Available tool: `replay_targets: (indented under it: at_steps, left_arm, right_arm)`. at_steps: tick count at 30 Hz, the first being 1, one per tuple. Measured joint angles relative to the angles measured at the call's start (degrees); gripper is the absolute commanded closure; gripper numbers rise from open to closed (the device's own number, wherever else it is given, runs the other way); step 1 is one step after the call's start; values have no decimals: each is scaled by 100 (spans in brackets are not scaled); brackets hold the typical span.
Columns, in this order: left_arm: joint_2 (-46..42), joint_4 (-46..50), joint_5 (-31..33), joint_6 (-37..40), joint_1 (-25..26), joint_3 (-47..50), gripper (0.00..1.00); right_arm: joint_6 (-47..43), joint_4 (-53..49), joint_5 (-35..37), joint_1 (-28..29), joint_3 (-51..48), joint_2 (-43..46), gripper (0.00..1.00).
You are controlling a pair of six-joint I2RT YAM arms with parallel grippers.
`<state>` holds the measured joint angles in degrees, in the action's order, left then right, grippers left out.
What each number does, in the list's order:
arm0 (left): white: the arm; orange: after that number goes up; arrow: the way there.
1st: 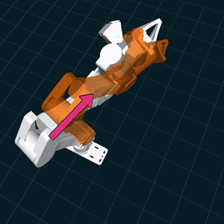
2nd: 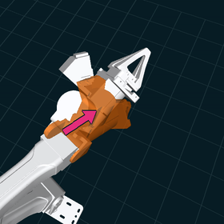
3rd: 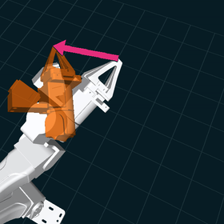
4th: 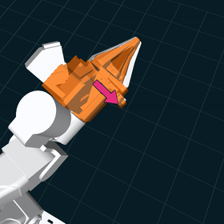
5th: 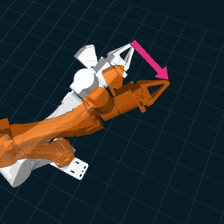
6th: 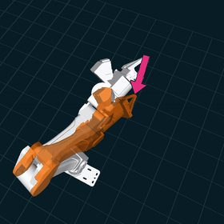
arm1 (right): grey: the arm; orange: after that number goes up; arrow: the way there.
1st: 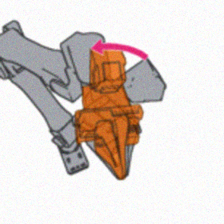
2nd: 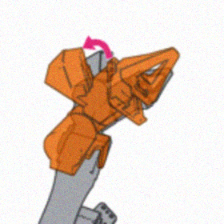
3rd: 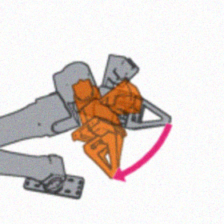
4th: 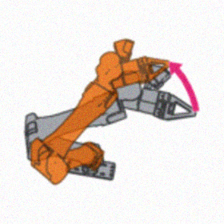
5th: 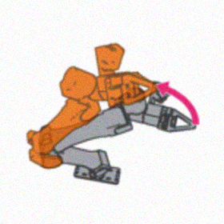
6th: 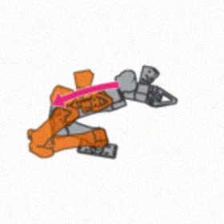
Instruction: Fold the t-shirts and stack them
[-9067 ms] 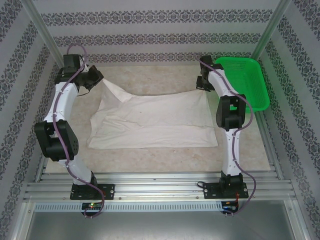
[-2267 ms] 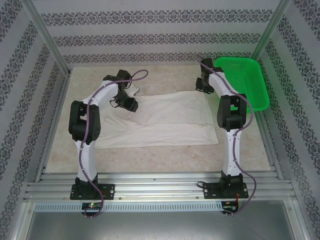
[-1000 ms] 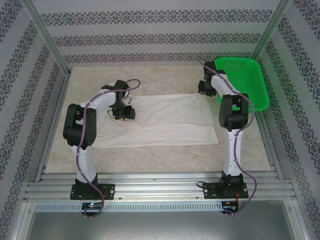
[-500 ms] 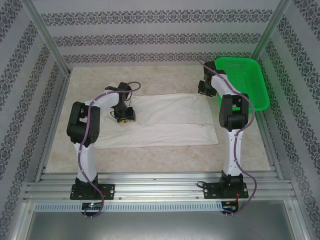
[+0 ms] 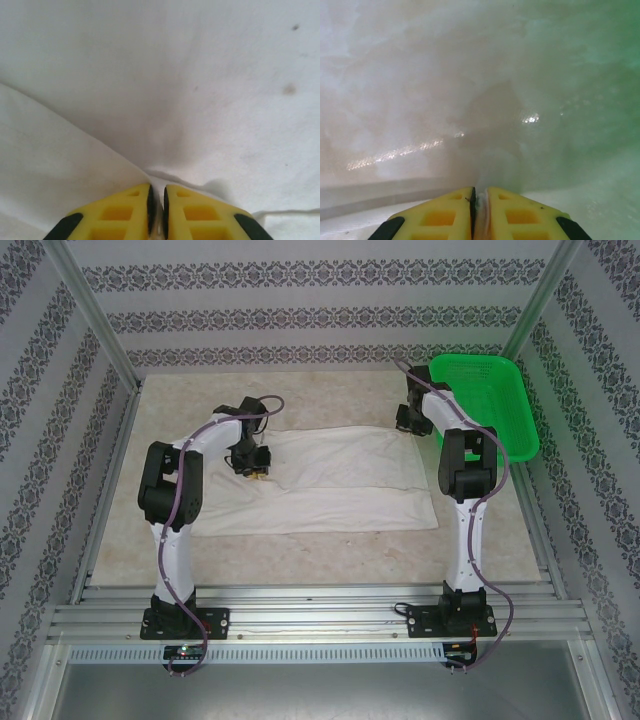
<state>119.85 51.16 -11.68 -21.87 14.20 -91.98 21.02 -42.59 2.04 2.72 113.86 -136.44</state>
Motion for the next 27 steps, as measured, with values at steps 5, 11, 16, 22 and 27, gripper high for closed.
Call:
replay_targets:
  at_steps: [5,11,16,22,27]
  left_arm:
    - [76,136,2,22,0,-317,100]
    - [125,166,-55,35,0,-365,100]
    - [179,223,-57,15,0,-533,100]
    - [321,223,-26,-116,0,-846,100]
    - [535,234,-28,-140,0,-1196,100]
  right_arm:
    - [0,4,0,0,0,46,84]
    - [0,4,-2,0,0,66,84]
    - [0,4,-2,0,-2,66,84]
    - [-2,4,-4,0,-4,68,84]
    - [-2,4,-4,0,-7,72,84]
